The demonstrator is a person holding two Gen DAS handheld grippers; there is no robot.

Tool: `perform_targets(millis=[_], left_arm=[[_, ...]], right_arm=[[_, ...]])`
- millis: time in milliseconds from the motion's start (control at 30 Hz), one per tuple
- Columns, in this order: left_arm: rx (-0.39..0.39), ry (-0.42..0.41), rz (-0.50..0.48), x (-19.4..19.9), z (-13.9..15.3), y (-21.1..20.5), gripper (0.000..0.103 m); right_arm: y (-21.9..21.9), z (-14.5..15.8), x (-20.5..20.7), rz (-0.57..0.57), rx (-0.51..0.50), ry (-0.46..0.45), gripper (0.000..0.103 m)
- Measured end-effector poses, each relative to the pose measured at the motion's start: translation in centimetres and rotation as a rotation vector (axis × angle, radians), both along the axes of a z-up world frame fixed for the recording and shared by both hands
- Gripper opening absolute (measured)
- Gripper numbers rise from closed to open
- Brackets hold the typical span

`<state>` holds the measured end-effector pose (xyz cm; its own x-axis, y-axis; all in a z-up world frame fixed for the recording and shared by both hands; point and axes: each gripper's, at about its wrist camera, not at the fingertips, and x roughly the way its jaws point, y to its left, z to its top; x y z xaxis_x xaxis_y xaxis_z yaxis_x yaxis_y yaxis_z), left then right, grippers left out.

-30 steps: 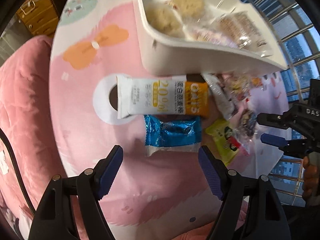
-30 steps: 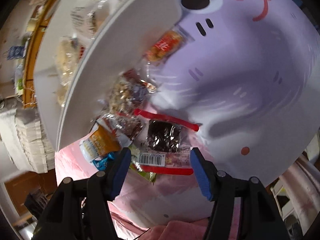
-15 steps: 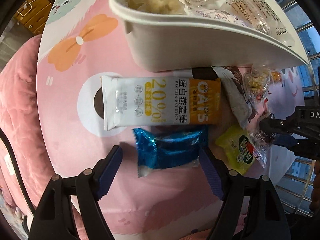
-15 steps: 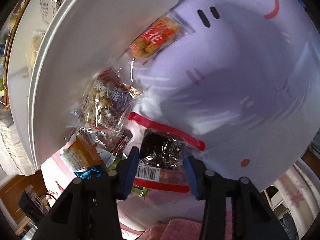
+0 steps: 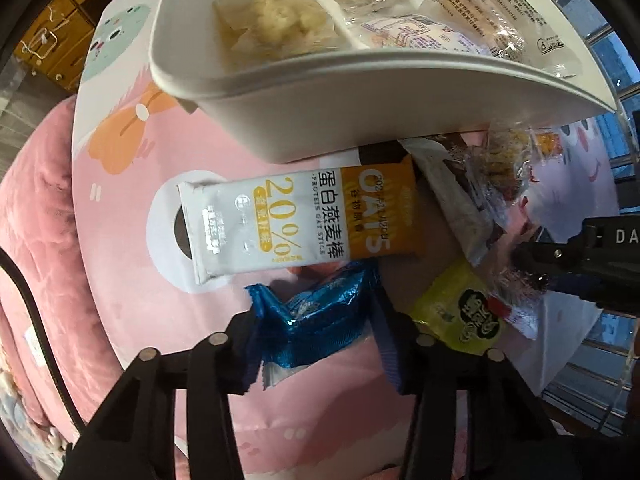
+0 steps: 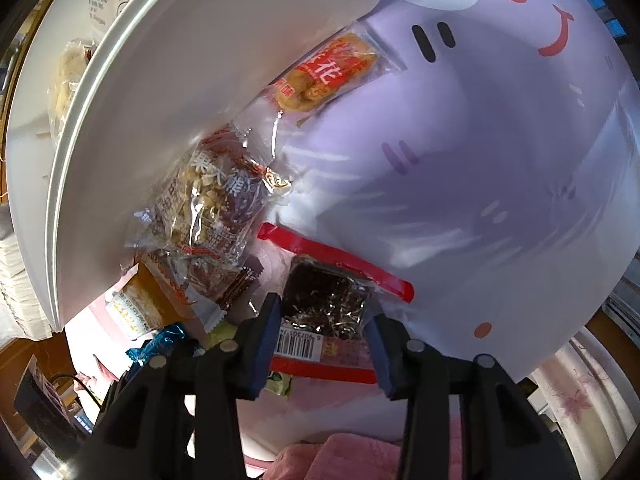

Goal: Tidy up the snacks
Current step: 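Carry both held snacks over the tray and open both tools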

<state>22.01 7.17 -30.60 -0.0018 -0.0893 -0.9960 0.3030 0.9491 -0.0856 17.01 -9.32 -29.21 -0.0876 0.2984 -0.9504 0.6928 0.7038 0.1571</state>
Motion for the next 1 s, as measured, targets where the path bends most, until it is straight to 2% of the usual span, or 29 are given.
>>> perform_targets(millis=[133, 367, 533, 733, 1000], left_arm=[[-0.025, 0.006, 0.02, -0.3, 0.1, 1.6, 0.039], [-0.031, -0.02, 0.073, -1.4, 1.4, 3.9, 0.038], [-0.057, -0.035, 0.145, -3.1, 3.2, 7.0, 0.038], [-0.068, -0.074, 0.19, -3.4, 7.3, 11.7, 0.038], [-0.072, -0.206, 0.15, -1.7, 13.7, 12.2, 0.039]], right_arm=[[0.2, 0.4, -0.6, 0.01, -0.007, -0.012, 0.041], [1.4, 1.4, -1.0, 0.063, -0.039, -0.073, 0.041], [3.0, 2.9, -1.8, 0.11, -0.065, -0.136, 0.041], [5.5, 5.6, -2.9, 0.187, -0.087, -0.25, 0.041], [8.1, 10.8, -1.4, 0.312, -0.154, -0.458, 0.041]])
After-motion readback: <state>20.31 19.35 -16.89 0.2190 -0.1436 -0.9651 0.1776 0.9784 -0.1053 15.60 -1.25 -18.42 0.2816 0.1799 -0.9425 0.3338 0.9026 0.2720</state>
